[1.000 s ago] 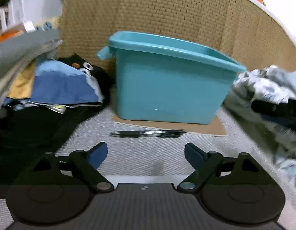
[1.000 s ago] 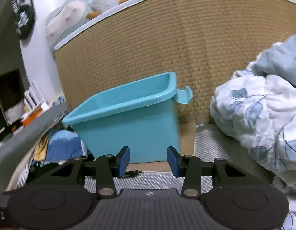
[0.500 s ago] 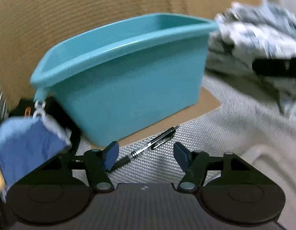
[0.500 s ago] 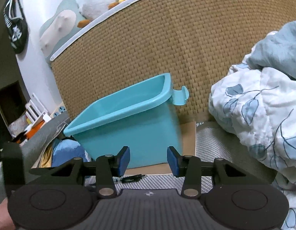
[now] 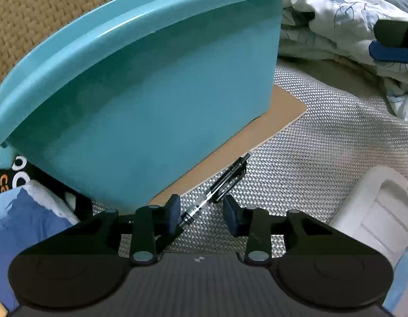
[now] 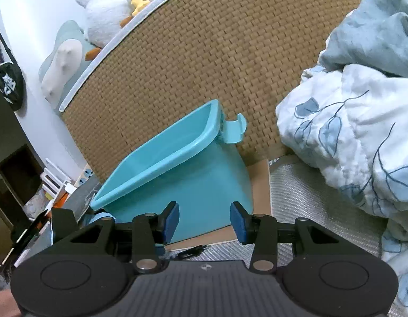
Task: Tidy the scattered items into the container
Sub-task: 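Move the left gripper down toward the black pen beside the bin, then close the left gripper on the black pen and lift it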
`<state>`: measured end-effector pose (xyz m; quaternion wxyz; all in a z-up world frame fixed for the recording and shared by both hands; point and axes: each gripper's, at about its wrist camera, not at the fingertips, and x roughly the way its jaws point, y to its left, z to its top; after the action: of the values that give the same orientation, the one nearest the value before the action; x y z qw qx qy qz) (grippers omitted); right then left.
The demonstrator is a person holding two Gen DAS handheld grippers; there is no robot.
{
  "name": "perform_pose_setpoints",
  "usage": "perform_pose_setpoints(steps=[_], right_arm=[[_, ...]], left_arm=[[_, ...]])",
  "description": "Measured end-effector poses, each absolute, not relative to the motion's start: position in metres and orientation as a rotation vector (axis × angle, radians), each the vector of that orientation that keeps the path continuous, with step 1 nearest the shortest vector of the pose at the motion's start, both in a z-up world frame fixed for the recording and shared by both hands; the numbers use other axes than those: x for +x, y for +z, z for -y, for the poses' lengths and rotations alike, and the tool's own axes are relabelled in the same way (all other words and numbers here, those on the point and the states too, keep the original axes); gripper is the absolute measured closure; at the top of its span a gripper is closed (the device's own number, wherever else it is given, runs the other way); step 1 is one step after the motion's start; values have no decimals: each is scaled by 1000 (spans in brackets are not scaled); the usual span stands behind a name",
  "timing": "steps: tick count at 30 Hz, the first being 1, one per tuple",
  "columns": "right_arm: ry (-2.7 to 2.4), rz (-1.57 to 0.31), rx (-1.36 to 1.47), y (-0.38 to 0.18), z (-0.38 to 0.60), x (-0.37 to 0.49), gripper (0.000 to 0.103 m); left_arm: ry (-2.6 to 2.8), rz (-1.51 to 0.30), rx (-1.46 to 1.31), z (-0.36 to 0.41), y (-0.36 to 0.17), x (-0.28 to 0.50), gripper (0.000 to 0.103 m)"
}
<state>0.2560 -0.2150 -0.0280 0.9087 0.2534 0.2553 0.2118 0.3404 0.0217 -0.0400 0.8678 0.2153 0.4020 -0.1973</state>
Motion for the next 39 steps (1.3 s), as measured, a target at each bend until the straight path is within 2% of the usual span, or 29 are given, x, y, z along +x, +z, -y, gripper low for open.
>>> perform_pose_setpoints(steps=[2,4,8,13,20,24,26,31,39], right_arm=[[442,-523,545,-28,217,256,56],[448,-529,568,-29,219,257,56],[443,-529,562,-28,220,258,56],[444,-530,556,-28,220,259,56],[442,-523,565,-26,223,257,56],[441,-532,573,-28,225,256,54],[442,-537,581,-29,226,256,54],[449,-549,577,-30,223,259,54],[463,-562,582,-32,221,260,54]], left_arm=[[-431,-850,430,-24,-40,344,63],[-445,-868,409,-27,-40,348,72],[-447,-883,410,-23,-40,350,72],[-465,-838,423,-21,-33,336,102],[-479,-818,450,-19,-16,323,102],[-485,-857,481,-17,-17,329,93],[-489,-875,514,-12,-21,333,92],[-479,-903,553,-8,-31,340,77],[-466,-924,534,-4,-42,351,83]])
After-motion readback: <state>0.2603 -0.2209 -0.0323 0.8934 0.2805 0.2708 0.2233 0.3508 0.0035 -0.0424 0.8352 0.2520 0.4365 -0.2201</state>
